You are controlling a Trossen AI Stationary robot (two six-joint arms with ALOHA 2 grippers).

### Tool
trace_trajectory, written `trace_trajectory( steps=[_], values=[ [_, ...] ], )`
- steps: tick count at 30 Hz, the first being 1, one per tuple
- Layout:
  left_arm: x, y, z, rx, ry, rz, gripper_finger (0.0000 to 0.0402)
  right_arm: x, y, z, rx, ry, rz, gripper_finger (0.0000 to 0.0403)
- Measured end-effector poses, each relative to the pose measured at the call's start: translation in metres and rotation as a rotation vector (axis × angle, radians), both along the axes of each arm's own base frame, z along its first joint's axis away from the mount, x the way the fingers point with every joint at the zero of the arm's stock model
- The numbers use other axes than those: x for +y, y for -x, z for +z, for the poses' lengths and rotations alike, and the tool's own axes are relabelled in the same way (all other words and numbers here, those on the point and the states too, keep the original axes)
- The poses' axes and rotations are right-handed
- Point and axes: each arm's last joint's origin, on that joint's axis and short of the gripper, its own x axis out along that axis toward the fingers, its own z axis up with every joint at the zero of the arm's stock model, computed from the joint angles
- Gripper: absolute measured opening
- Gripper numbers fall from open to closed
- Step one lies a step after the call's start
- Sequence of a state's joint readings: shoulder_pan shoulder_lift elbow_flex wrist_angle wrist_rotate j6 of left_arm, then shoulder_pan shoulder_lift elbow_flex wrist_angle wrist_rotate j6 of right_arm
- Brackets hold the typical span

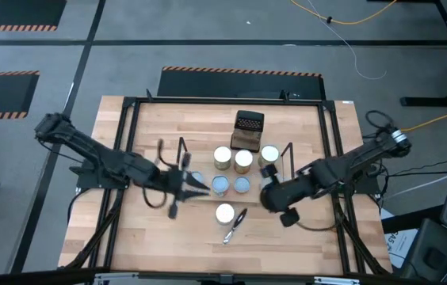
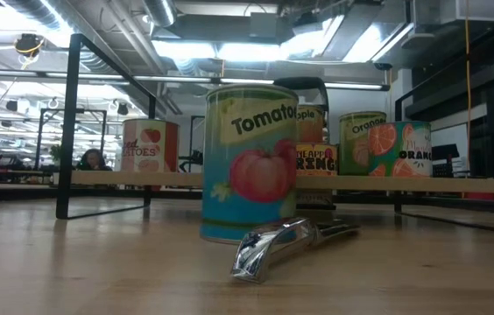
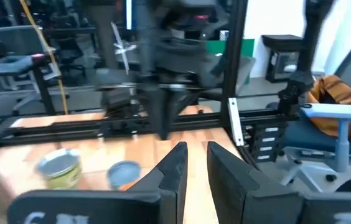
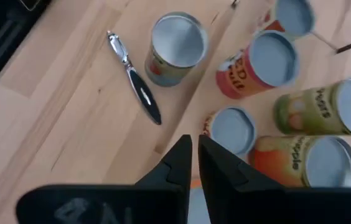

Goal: Pick and place cans onto a shelf
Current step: Put the canned tomatoes on the shelf

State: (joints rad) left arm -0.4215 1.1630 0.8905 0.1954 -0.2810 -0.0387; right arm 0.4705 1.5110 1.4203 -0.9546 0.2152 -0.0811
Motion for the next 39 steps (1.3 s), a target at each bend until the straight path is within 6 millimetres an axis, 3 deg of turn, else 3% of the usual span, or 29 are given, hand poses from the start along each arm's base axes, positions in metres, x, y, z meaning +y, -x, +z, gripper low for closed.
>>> trace_trajectory(
  steps=[6, 17, 26, 34, 39],
  values=[
    [-0.039, -0.045, 0.004, 0.056, -0.019, -0.033, 0.0055, -0.02, 0.039, 0.005, -0.108, -0.052, -0.001, 0.0034],
    [-0.1, -0.104, -0.026, 0.155, -0.04, -0.103, 0.0067, -0.05, 0.094, 0.03, -0.266, -0.126, -0.006, 0.0034],
    [-0.109, -0.115, -0.05, 0.277, 0.085, -0.065, 0.013, -0.058, 0.11, 0.04, -0.323, -0.157, -0.004, 0.0034],
    [-0.102, -0.106, -0.072, 0.49, 0.035, 0.055, 0.0133, -0.058, 0.11, 0.04, -0.323, -0.157, -0.004, 0.0034],
    [-0.098, -0.102, -0.077, 0.538, -0.027, 0.124, 0.0133, -0.058, 0.11, 0.04, -0.323, -0.157, -0.004, 0.0034]
  ],
)
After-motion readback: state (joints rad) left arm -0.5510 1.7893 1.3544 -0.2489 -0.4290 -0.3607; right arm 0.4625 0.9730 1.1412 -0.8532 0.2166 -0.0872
